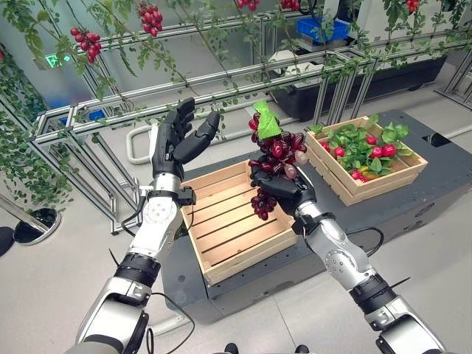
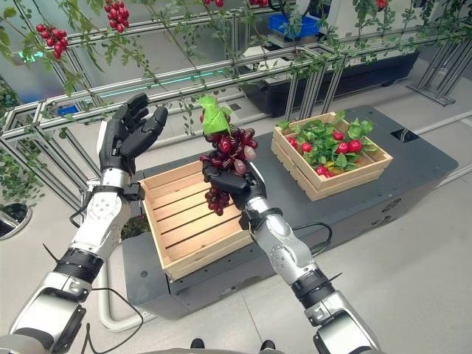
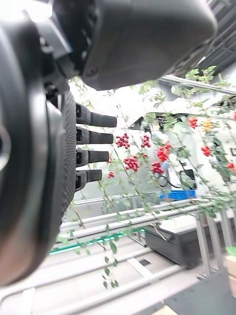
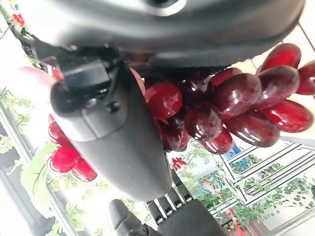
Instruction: Pick up the fruits from the basket on one side to the basket on the other side
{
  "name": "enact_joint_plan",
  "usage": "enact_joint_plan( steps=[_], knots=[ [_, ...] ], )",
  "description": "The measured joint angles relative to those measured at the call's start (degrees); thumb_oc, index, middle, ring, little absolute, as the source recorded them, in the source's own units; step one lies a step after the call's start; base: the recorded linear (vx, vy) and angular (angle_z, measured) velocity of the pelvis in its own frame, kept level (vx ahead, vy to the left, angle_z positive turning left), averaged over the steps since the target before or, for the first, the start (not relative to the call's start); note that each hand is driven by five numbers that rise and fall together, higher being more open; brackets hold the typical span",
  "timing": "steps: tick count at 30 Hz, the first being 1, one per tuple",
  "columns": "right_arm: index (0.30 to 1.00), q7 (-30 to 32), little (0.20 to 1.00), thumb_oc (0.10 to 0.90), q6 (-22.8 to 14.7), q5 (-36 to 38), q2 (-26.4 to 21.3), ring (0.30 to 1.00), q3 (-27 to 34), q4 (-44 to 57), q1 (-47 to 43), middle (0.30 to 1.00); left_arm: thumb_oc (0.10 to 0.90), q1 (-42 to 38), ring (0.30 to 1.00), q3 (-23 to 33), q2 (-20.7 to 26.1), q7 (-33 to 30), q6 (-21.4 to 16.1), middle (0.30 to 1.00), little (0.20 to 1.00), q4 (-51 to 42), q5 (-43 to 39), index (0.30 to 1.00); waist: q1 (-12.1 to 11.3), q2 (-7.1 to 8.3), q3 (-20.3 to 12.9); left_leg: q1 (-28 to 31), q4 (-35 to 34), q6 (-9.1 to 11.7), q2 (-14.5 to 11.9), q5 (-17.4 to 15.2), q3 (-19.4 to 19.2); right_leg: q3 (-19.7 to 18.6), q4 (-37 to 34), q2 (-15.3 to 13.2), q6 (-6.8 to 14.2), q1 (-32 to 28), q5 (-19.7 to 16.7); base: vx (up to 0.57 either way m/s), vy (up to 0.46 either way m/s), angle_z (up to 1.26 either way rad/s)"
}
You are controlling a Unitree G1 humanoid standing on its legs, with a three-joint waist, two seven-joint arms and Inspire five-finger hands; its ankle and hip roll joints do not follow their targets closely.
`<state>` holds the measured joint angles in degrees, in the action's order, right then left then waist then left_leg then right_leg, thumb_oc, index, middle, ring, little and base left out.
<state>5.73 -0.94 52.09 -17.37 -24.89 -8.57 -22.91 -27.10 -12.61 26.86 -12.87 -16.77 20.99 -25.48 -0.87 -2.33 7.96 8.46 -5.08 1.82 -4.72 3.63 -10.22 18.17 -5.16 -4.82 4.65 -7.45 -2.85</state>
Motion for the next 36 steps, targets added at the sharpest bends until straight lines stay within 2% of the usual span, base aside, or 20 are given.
enact_joint_plan(
  steps=[5, 7, 10, 13, 14, 15, 16, 17, 18, 19, 20, 21, 24, 26, 29, 31, 32, 34, 35, 36],
  knots=[
    [0.3, -0.4, 0.3, 0.4, -2.3, -0.2, 0.0, 0.3, 5.1, 4.9, 9.7, 0.3, 0.8, 12.7, 0.9, 1.4, -3.0, 2.7, 0.1, 0.9, 0.9, -11.9, 0.2, 0.9, -0.1, 0.16, -0.1, -0.1, 0.0, -0.1, 0.0, -0.4, -1.1, -1.5, 0.0, 0.2, 0.1, 0.8, -0.1, -0.01, -0.077, -0.13],
    [0.3, -0.9, 0.3, 0.4, -3.8, -1.1, -0.1, 0.3, 7.2, 6.1, 14.1, 0.3, 0.8, 19.2, 0.9, 2.9, -6.8, 4.3, 0.3, 0.9, 0.9, -14.8, -0.9, 0.9, 0.0, 0.33, -0.1, 0.0, 0.0, 0.0, 0.0, -0.6, -1.2, -2.2, 0.0, 0.3, 0.1, 1.1, -0.1, 0.0, -0.099, -0.19],
    [0.3, -1.5, 0.3, 0.4, -4.4, -2.3, -0.6, 0.3, 9.4, 6.5, 17.4, 0.3, 0.8, 24.3, 0.9, 2.8, -9.8, 5.4, 1.8, 0.9, 0.9, -14.8, -3.7, 0.9, 0.3, 0.86, -0.1, 0.0, 0.0, 0.2, -0.2, -0.8, -1.5, -3.4, -0.2, 0.8, 0.0, 1.7, -0.1, 0.01, -0.057, -0.18],
    [0.3, -2.8, 0.3, 0.4, -4.5, -2.5, -1.4, 0.3, 10.7, 6.8, 18.8, 0.3, 0.8, 27.7, 0.9, 2.8, -9.8, 6.0, 3.5, 0.9, 0.9, -14.7, -4.8, 0.9, 0.2, 1.62, 0.1, 0.7, 0.3, 0.7, -0.5, -0.9, -1.4, -5.3, -0.2, 1.4, -0.3, 2.4, -0.3, -0.05, 0.027, -0.36],
    [0.3, -3.1, 0.3, 0.4, -4.5, -2.5, -1.7, 0.3, 10.9, 6.7, 18.7, 0.3, 0.8, 27.9, 0.9, 2.9, -9.7, 6.2, 3.4, 0.9, 0.9, -14.6, -5.2, 0.9, -0.3, 2.19, 0.3, 0.3, 2.1, 1.1, -0.2, -1.5, -0.1, -7.4, 0.2, 1.3, -0.7, 2.8, 0.2, -0.11, 0.122, -0.7],
    [0.3, -3.5, 0.3, 0.4, -4.5, -2.4, -1.7, 0.3, 10.7, 6.6, 18.4, 0.3, 0.8, 28.8, 0.9, 3.7, -9.4, 5.8, 3.3, 0.9, 0.9, -14.9, -6.0, 0.9, -1.5, 4.25, 1.0, -1.3, 7.7, 0.5, 0.9, -2.2, 4.6, -12.0, 0.6, 0.7, -1.3, 3.4, -0.7, -0.15, 0.167, -0.87],
    [0.3, -4.2, 0.3, 0.4, -4.5, -2.1, -1.4, 0.3, 10.4, 6.6, 18.2, 0.3, 0.8, 29.7, 0.9, 4.5, -9.2, 5.2, 2.7, 0.9, 0.9, -15.1, -6.1, 0.9, -2.2, 5.86, 1.6, -3.7, 13.6, -1.7, 3.3, -3.8, 10.3, -17.1, 1.1, 0.3, -1.4, 3.9, -0.8, -0.19, 0.207, -1.55],
    [0.3, -6.1, 0.3, 0.4, -4.6, -2.1, -0.9, 0.3, 10.1, 6.9, 18.1, 0.3, 0.8, 31.7, 0.9, 5.5, -8.9, 4.1, 1.4, 0.9, 0.9, -15.2, -6.5, 0.9, -4.3, 7.56, 1.5, -6.0, 15.9, -2.5, 7.7, -7.0, 19.6, -23.5, 1.7, -0.6, -1.1, 5.7, -1.4, -0.26, 0.286, -2.04],
    [0.3, -7.2, 0.3, 0.4, -5.3, -2.2, -1.2, 0.3, 9.6, 6.9, 16.6, 0.3, 0.8, 32.5, 0.9, 6.8, -8.8, 4.0, 0.8, 0.9, 0.9, -15.3, -6.8, 0.9, -6.0, 7.5, 1.4, -6.7, 12.9, -4.1, 12.1, -7.9, 26.4, -28.2, 1.7, -0.8, -0.3, 8.0, -2.4, -0.22, 0.251, -2.22],
    [0.3, -7.2, 0.3, 0.4, -5.9, -2.2, -1.2, 0.3, 9.4, 6.7, 15.5, 0.3, 0.8, 32.2, 0.9, 7.4, -8.7, 4.0, 0.8, 0.9, 0.9, -15.3, -6.9, 0.9, -6.1, 6.67, 1.7, -6.9, 10.6, -4.6, 14.0, -8.2, 27.7, -29.2, 1.8, -0.4, -0.2, 9.0, -2.6, -0.2, 0.236, -1.9],
    [0.3, -6.5, 0.3, 0.4, -6.7, -2.2, -1.9, 0.3, 9.3, 6.8, 14.3, 0.3, 0.8, 31.3, 0.9, 7.6, -8.7, 3.7, 0.6, 0.9, 0.9, -15.4, -6.8, 0.9, -6.0, 3.83, 2.1, -7.1, 8.5, -5.6, 13.8, -7.9, 24.1, -27.6, 2.3, 1.3, 0.1, 9.5, -2.7, -0.16, 0.156, -1.36],
    [0.3, -6.1, 0.3, 0.4, -7.2, -2.2, -1.4, 0.3, 9.2, 6.7, 14.3, 0.3, 0.8, 30.3, 0.9, 7.5, -8.0, 3.7, 0.4, 0.9, 0.9, -15.3, -6.6, 0.9, -6.0, 3.16, 2.7, -7.1, 8.7, -7.2, 12.9, -3.2, 23.2, -26.8, 2.2, 2.0, 1.1, 9.2, -3.5, -0.21, 0.2, -1.32],
    [0.3, -5.7, 0.3, 0.4, -7.3, -2.3, -0.3, 0.3, 8.1, 9.2, 17.4, 0.3, 0.8, 28.4, 0.9, 6.8, -4.4, 3.0, -1.5, 0.9, 0.9, -17.9, -6.0, 0.9, -3.2, 4.53, 2.8, -6.0, 5.3, -8.0, 12.2, -1.6, 20.0, -23.5, 5.2, 1.5, 0.4, 10.1, -1.5, -0.2, 0.211, -0.7],
    [0.3, -5.7, 0.3, 0.4, -7.3, -2.3, -0.3, 0.3, 8.3, 9.0, 17.6, 0.3, 0.8, 26.6, 0.9, 6.7, -3.5, 3.1, -3.0, 0.9, 0.9, -17.6, -5.8, 0.9, -2.4, 4.55, 2.9, -5.2, 2.8, -8.3, 12.2, 0.0, 17.9, -23.9, 3.6, 0.7, 1.6, 9.9, -2.3, -0.16, 0.189, -0.58],
    [0.3, -5.7, 0.3, 0.4, -7.8, -2.5, -0.5, 0.3, 8.4, 9.0, 18.4, 0.3, 0.8, 24.2, 0.9, 6.0, -3.5, 3.4, -4.8, 0.9, 0.9, -17.6, -5.8, 0.9, 0.7, 2.91, 3.9, -4.2, 0.5, -8.7, 12.6, 1.1, 16.2, -24.1, 1.7, -0.1, 3.1, 9.7, -3.8, -0.11, 0.123, -0.22],
    [0.3, -5.7, 0.3, 0.4, -7.8, -2.7, -0.5, 0.3, 8.4, 8.9, 19.4, 0.3, 0.8, 23.5, 0.9, 5.1, -3.7, 3.3, -5.1, 0.9, 0.9, -17.5, -5.8, 0.9, 1.8, 2.42, 4.3, -3.5, 0.1, -9.0, 12.7, 1.4, 15.2, -24.2, 0.3, 0.0, 3.1, 8.8, -4.6, -0.15, 0.1, -0.31],
    [0.3, -5.8, 0.3, 0.4, -7.8, -2.7, -0.6, 0.3, 8.4, 8.9, 20.1, 0.3, 0.8, 23.6, 0.9, 4.7, -3.7, 3.3, -5.1, 0.9, 0.9, -17.4, -5.8, 0.9, 1.6, 2.17, 4.7, -2.7, 0.0, -9.0, 12.4, 1.0, 13.2, -23.4, 0.4, 0.4, 2.7, 9.0, -5.1, -0.19, 0.076, -0.75],
    [0.3, -6.2, 0.3, 0.4, -7.8, -2.6, -0.4, 0.3, 8.6, 8.8, 20.4, 0.3, 0.8, 24.6, 0.9, 5.2, -3.6, 3.0, -5.2, 0.9, 0.9, -17.5, -5.8, 0.9, 0.9, 1.25, 5.5, -2.1, 0.0, -9.1, 10.5, 0.3, 8.0, -18.8, 1.6, 2.1, 3.3, 10.4, -8.2, -0.2, 0.061, -1.12],
    [0.3, -7.3, 0.3, 0.4, -7.8, -2.6, -0.5, 0.3, 9.3, 8.3, 20.4, 0.3, 0.8, 24.5, 0.9, 5.5, -3.6, 3.0, -5.2, 0.9, 0.9, -17.2, -5.8, 0.9, 0.5, 0.89, 6.6, -1.4, 0.1, -9.6, 9.2, -0.3, 5.4, -13.9, 5.0, 2.6, 3.0, 11.5, -6.9, -0.19, 0.016, -0.91],
    [0.3, -7.6, 0.3, 0.4, -7.8, -2.6, -0.7, 0.3, 9.8, 7.8, 20.4, 0.3, 0.8, 24.6, 0.9, 5.6, -4.1, 3.0, -5.1, 0.9, 0.9, -17.2, -5.8, 0.9, 0.6, 0.34, 7.0, -1.5, 0.0, -9.8, 8.4, -0.5, 3.7, -11.5, 11.1, 2.6, 1.0, 13.2, -3.5, -0.19, -0.022, -0.83]
  ],
)
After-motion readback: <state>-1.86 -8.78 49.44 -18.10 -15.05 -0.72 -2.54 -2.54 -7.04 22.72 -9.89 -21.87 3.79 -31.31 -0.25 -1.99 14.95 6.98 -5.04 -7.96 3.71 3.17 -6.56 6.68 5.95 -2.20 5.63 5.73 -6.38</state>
